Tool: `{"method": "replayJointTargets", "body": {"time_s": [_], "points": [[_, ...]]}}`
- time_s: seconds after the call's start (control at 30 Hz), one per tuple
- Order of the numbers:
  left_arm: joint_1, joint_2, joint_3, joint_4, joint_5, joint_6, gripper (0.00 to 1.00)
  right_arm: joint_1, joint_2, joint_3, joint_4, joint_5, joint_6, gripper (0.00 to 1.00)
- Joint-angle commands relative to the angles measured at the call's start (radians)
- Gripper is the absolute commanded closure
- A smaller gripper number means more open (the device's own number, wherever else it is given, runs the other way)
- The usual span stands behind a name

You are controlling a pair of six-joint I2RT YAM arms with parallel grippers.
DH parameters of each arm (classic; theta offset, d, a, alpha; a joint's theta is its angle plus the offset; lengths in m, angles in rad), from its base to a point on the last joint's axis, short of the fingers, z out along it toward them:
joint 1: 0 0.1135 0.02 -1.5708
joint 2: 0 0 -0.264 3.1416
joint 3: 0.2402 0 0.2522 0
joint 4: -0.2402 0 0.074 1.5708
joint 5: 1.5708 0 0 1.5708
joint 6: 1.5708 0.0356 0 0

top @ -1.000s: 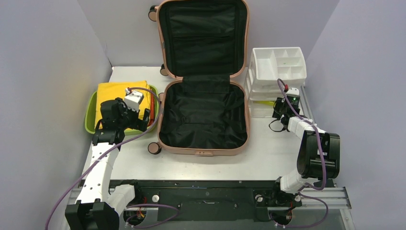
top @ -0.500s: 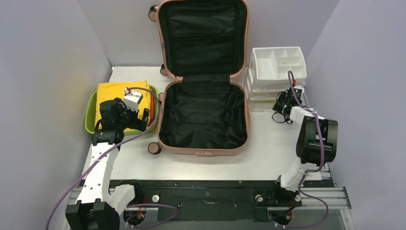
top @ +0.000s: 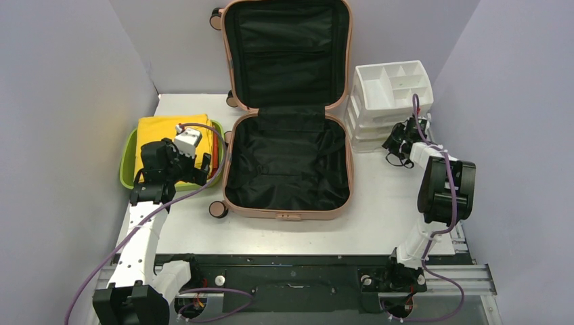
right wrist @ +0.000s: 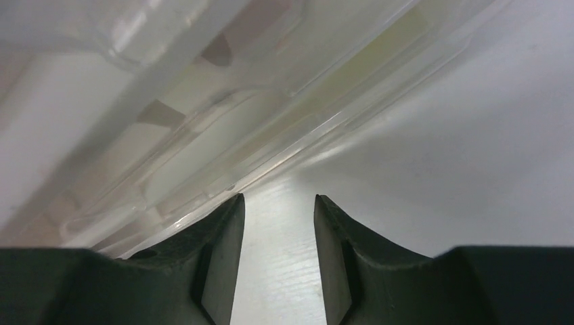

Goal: Open, take out, and arrange the luggage
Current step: Close the drawer in the storage box.

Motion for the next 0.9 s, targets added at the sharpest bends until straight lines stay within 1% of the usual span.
{"method": "replayJointTargets", "body": {"time_s": [0.0,0.03,0.1,0.13,0.17,0.2,0.23,0.43,0.57,0.7,0.87], "points": [[0.009,-0.009,0.016,0.031,0.009,-0.016,0.04,-0.029,-0.052,-0.076,0.093,-0.128,0.133,0.65],[0.010,-0.008,0.016,0.031,0.009,-0.016,0.04,-0.032,-0.072,-0.104,0.123,-0.145,0.173,0.66],[0.010,-0.003,0.016,0.031,0.007,-0.015,0.04,-0.039,-0.091,-0.195,0.197,-0.155,0.227,0.77],[0.010,0.002,0.017,0.031,0.004,-0.014,0.04,-0.041,-0.092,-0.211,0.236,-0.160,0.243,0.85],[0.010,0.005,0.017,0.030,0.002,-0.013,0.04,-0.043,-0.088,-0.233,0.251,-0.164,0.277,0.90],[0.010,0.008,0.020,0.028,-0.002,-0.013,0.04,-0.045,-0.082,-0.242,0.283,-0.175,0.292,0.98],[0.010,0.010,0.021,0.027,-0.004,-0.012,0.04,-0.047,-0.071,-0.258,0.299,-0.179,0.322,1.00],[0.010,0.015,0.021,0.026,-0.028,-0.004,0.04,-0.063,-0.023,-0.320,0.516,-0.196,0.439,1.00],[0.012,0.034,0.023,0.028,-0.039,-0.001,0.04,-0.061,0.043,-0.294,0.622,-0.215,0.515,1.00],[0.011,0.049,0.025,0.023,-0.045,0.002,0.04,-0.056,0.098,-0.247,0.690,-0.219,0.570,1.00],[0.013,0.046,0.024,0.022,-0.038,0.004,0.04,-0.042,0.138,-0.197,0.714,-0.220,0.605,1.00]]}}
